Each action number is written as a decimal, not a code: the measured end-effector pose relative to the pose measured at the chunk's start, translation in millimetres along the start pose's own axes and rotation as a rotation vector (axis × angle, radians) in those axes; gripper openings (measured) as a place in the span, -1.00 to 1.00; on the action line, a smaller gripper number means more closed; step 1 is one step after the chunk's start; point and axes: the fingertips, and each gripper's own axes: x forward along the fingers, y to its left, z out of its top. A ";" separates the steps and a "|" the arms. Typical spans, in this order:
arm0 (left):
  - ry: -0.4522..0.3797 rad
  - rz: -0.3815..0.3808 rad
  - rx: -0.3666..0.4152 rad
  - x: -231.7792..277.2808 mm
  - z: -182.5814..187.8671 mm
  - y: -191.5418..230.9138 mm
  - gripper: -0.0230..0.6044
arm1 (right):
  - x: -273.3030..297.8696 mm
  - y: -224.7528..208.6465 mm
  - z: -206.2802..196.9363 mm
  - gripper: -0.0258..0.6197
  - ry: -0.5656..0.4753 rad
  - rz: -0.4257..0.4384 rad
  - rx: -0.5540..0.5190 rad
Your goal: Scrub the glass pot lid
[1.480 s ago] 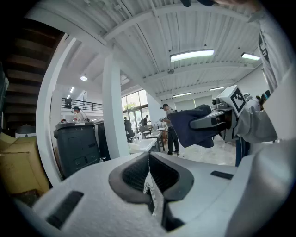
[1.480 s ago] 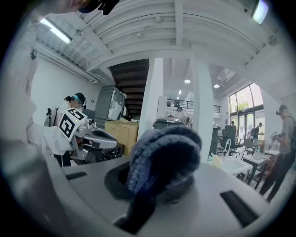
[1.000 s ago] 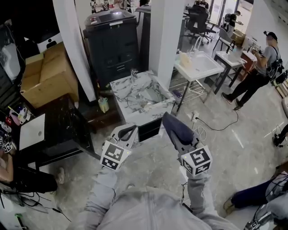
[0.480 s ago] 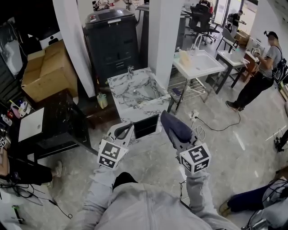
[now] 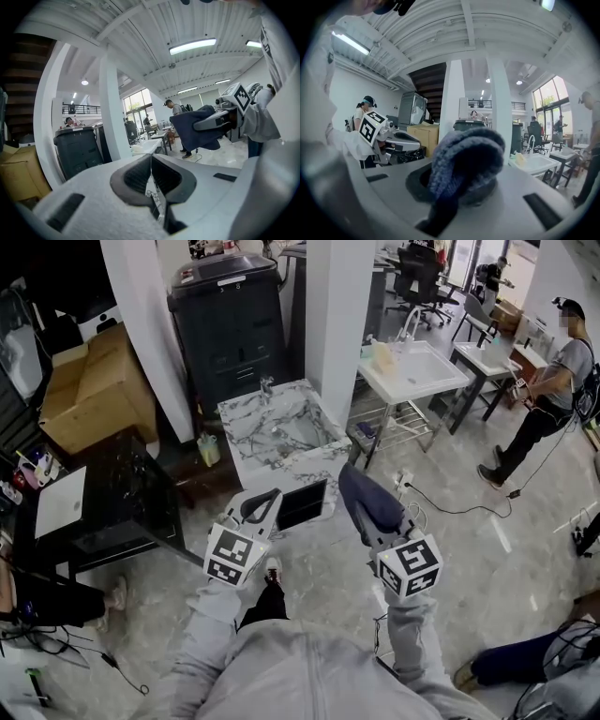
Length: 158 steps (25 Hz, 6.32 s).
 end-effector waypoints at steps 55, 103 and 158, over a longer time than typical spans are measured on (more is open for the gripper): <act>0.064 -0.125 -0.104 275.7 -95.6 291.1 -0.84 | 370.8 -169.0 -30.8 -0.75 0.252 -0.028 0.153; 0.342 0.271 -0.450 306.1 -253.3 319.0 -0.84 | 551.1 -210.3 -249.8 -0.75 0.719 0.295 0.125; 0.398 0.281 -0.533 272.9 -319.3 344.7 -0.84 | 640.4 -80.8 -354.8 -0.75 0.891 0.448 -0.066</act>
